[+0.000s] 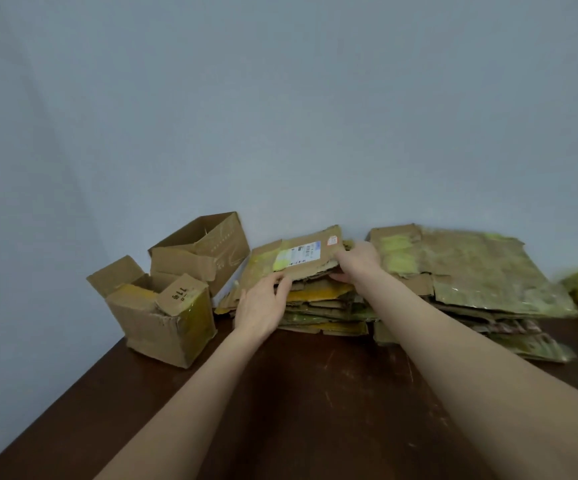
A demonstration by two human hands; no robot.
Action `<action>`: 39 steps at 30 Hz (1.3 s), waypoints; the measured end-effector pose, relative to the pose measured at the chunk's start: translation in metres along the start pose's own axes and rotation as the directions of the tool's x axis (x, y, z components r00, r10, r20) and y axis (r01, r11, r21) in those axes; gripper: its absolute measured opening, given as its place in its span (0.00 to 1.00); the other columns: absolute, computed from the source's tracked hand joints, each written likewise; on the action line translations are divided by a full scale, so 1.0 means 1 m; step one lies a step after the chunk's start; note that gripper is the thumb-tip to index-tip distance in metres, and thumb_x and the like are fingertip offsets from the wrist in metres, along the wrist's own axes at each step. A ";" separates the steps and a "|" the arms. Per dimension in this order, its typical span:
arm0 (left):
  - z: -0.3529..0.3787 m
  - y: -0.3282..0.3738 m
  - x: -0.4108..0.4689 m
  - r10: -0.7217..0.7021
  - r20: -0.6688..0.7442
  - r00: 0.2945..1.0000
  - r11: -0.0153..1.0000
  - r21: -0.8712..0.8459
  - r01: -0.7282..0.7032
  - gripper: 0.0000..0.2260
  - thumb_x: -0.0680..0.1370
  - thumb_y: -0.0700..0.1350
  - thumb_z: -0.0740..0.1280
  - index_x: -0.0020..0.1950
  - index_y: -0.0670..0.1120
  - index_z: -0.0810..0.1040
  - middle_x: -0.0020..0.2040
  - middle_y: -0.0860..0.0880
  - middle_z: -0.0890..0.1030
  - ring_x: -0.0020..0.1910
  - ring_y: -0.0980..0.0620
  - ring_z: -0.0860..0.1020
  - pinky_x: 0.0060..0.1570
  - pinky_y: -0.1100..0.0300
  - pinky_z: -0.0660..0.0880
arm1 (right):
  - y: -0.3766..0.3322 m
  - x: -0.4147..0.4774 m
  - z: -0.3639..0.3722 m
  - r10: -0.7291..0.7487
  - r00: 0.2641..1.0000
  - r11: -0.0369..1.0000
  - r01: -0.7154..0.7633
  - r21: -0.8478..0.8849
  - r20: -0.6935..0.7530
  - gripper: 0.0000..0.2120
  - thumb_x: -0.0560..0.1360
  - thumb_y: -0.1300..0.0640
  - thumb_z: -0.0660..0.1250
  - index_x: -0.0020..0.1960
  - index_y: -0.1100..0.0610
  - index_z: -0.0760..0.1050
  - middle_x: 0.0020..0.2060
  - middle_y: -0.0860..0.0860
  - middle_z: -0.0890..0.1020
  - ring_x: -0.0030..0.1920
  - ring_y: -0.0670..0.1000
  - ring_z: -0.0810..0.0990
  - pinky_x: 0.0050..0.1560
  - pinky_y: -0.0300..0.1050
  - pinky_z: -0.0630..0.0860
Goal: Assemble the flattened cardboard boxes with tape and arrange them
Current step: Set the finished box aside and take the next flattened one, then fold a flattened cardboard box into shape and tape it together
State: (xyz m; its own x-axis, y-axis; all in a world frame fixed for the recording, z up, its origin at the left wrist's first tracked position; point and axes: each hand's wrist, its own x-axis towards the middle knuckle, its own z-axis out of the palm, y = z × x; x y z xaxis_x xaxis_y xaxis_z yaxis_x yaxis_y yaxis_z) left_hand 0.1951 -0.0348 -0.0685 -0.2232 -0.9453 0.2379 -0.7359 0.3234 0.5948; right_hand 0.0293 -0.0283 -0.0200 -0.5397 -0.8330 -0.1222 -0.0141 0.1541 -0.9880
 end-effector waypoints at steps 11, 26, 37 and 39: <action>-0.081 0.051 -0.028 -0.201 -0.338 0.919 0.887 -0.461 0.024 0.48 0.70 0.65 0.69 0.78 0.49 0.46 0.77 0.45 0.57 0.74 0.44 0.60 0.71 0.43 0.61 | 0.006 -0.090 -0.072 -0.165 0.985 0.942 0.142 0.305 0.052 0.15 0.76 0.70 0.60 0.57 0.56 0.73 0.49 0.57 0.83 0.41 0.55 0.82 0.48 0.57 0.79; -0.003 0.051 -0.189 0.173 0.075 0.982 0.762 -0.642 -0.085 0.53 0.58 0.68 0.75 0.76 0.64 0.50 0.71 0.56 0.69 0.68 0.55 0.70 0.66 0.49 0.70 | 0.114 -0.225 -0.154 -0.522 0.850 0.773 0.507 -0.382 0.071 0.39 0.73 0.51 0.72 0.77 0.46 0.55 0.67 0.44 0.70 0.63 0.43 0.72 0.59 0.46 0.74; -0.004 0.064 -0.171 0.245 -0.016 0.970 0.794 -0.571 -0.210 0.21 0.67 0.65 0.70 0.56 0.62 0.70 0.64 0.50 0.71 0.63 0.54 0.72 0.63 0.50 0.72 | 0.103 -0.200 -0.179 -0.444 0.860 0.506 0.471 -0.723 0.250 0.35 0.74 0.38 0.64 0.75 0.36 0.50 0.77 0.43 0.49 0.56 0.53 0.79 0.54 0.53 0.77; -0.004 0.066 -0.164 0.251 -0.049 0.967 0.796 -0.557 -0.235 0.16 0.70 0.64 0.69 0.54 0.61 0.74 0.68 0.51 0.67 0.67 0.53 0.69 0.64 0.51 0.71 | 0.095 -0.193 -0.183 -0.427 0.868 0.534 0.467 -0.704 0.253 0.28 0.75 0.35 0.60 0.73 0.39 0.61 0.77 0.42 0.50 0.60 0.55 0.77 0.56 0.53 0.75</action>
State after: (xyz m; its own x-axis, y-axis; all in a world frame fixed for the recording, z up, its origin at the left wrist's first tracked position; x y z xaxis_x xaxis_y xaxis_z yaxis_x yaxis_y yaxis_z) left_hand 0.1854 0.1421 -0.0653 -0.3696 -0.8304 0.4170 -0.1772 0.5035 0.8456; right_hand -0.0219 0.2448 -0.0727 -0.2501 -0.9234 0.2913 -0.8527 0.0675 -0.5181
